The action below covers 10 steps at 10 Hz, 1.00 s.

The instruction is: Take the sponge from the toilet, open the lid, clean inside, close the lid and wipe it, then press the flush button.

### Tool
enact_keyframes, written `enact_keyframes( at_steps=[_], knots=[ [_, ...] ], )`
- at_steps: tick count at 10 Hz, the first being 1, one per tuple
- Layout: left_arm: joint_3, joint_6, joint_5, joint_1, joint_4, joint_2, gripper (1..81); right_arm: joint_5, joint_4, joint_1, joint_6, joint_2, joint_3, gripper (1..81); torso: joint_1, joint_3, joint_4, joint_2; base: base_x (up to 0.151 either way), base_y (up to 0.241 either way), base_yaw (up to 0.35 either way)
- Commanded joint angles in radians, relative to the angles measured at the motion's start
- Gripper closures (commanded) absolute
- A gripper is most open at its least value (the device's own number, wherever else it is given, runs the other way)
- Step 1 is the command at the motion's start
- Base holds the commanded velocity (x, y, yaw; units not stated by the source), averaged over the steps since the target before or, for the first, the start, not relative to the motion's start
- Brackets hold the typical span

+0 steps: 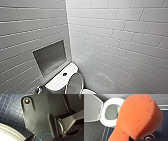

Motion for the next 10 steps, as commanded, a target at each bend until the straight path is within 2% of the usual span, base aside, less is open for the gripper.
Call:
enact_keyframes(
  at_steps=[1, 9, 10],
  knots=[
    [0.001, 0.009, 0.056, -0.022, 0.007, 0.000, 1.0, -0.031, 0.006, 0.090, 0.005, -0.043, 0.026, 81.1, 0.063, -0.091, 0.000, -0.097, 0.000, 0.000, 0.000],
    [0.010, 0.010, 0.058, -0.013, 0.007, -0.005, 1.0, -0.043, 0.006, 0.212, 0.018, -0.091, 0.075, 81.1, 0.250, -0.370, 0.000, -0.390, 0.000, 0.000, 0.000],
    [0.010, 0.010, 0.058, -0.013, 0.007, -0.005, 1.0, -0.044, 0.003, 0.228, 0.018, -0.101, 0.095, 81.1, 0.272, -0.308, 0.000, -0.424, 0.000, 0.000, 0.000]
  ],
)
